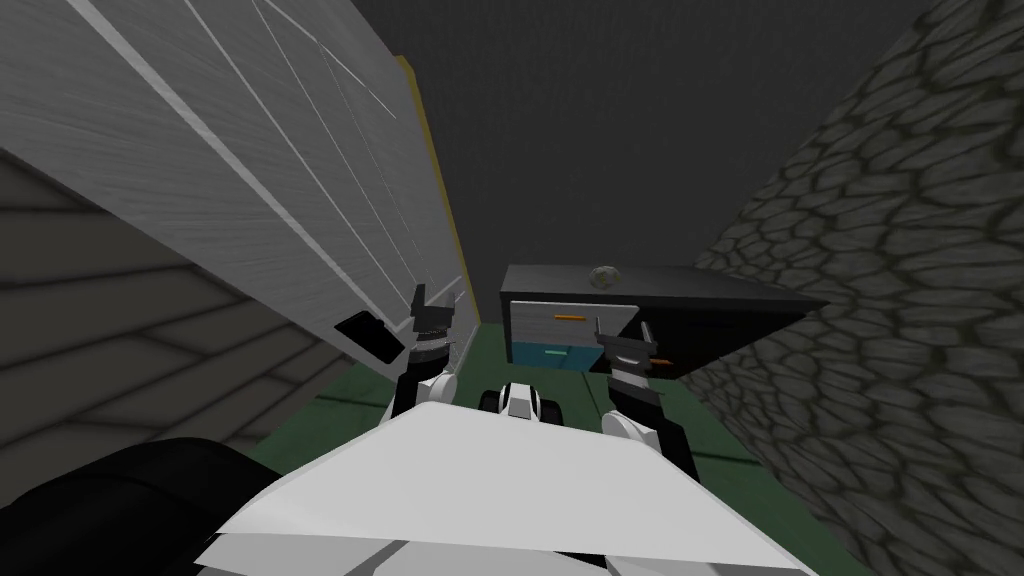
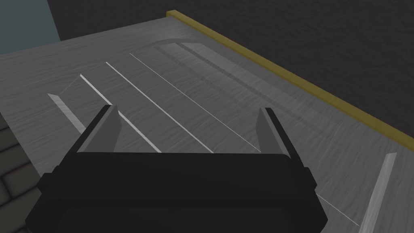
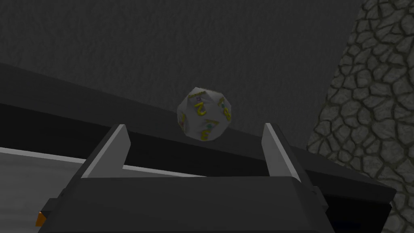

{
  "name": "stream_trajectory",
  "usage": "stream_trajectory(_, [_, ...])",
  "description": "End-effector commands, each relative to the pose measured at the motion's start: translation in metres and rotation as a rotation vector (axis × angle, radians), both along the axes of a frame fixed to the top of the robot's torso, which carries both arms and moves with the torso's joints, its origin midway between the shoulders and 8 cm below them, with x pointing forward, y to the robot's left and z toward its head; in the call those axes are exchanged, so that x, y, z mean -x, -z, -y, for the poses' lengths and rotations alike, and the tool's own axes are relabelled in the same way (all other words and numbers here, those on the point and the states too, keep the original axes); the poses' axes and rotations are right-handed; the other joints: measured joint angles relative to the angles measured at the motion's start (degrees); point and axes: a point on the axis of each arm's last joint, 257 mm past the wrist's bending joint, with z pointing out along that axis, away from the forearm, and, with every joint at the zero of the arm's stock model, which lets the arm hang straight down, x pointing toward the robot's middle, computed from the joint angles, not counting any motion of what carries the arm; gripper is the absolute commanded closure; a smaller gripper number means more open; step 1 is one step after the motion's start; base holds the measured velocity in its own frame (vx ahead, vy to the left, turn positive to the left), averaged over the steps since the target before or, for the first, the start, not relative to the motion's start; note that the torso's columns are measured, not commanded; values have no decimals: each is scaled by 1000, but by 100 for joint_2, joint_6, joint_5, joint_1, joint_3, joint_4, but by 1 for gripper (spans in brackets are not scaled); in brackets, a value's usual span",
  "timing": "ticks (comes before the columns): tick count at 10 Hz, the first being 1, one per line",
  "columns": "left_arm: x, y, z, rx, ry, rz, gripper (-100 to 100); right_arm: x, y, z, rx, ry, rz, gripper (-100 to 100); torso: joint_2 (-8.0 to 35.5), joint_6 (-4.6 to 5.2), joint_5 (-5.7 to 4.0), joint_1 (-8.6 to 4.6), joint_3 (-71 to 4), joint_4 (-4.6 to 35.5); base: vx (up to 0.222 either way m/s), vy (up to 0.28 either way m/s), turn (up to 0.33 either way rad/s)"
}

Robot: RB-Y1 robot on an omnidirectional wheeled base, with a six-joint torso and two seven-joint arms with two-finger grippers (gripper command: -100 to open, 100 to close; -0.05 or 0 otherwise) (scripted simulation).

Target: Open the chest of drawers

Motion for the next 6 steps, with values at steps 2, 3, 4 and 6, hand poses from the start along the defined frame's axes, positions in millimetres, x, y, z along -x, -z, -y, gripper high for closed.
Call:
stream_trajectory(2, [0, 0, 0, 0, 0, 0, 0, 1, 17, 7, -147, -45, -3, -100, -3, 3, -1, -3, -2, -1, 25, -2, 146])
stream_trajectory(3, [0, 0, 0, 0, 0, 0, 0, 1, 17, 7, -156, -50, -1, -100, -1, 6, 0, -5, -2, -1, 11, -4, -23])
stream_trajectory(4, [0, 0, 0, 0, 0, 0, 0, 1, 29, 13, -226, -60, -10, -100, 4, 6, -1, -4, 1, 1, 17, 0, 194])
stream_trajectory(6, [0, 0, 0, 0, 0, 0, 0, 1, 41, 19, -312, -77, -14, -100, 0, 5, 0, -3, -1, 0, 24, -4, 188])
